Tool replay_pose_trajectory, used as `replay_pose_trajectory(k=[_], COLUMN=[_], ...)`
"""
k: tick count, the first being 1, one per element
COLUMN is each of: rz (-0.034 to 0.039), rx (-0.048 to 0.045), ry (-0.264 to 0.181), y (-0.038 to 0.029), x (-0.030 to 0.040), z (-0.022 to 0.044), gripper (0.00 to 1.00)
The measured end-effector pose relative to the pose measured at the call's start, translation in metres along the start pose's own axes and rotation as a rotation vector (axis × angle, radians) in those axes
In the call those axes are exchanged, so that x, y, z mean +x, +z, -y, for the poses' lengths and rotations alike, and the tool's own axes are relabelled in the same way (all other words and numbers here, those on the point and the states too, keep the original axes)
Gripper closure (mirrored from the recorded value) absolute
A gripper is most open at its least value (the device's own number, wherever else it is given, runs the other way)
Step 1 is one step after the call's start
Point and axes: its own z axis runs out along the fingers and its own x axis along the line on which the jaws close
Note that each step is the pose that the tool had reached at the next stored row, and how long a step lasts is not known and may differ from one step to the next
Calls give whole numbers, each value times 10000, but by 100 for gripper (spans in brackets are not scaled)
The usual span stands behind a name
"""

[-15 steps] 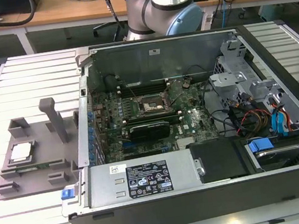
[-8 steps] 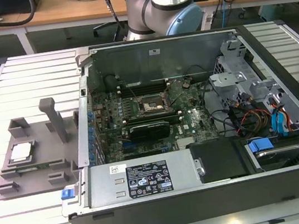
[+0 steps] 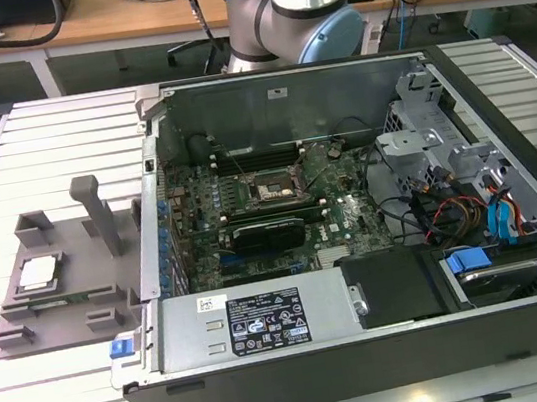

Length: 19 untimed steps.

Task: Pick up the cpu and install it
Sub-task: 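Pick up the cpu and move it towards the insertion slot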

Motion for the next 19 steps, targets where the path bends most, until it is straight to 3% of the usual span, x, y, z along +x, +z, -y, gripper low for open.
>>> replay_pose_trajectory(k=[2,4,15,18,19], rz=[11,15,15,17,16], rx=[255,353,355,353,354], ry=[-26,-320,-445,-445,-446], y=[0,0,40,55,66], x=[1,0,2,2,2], z=[0,1,-4,-4,-4], gripper=[22,22,24,37,37])
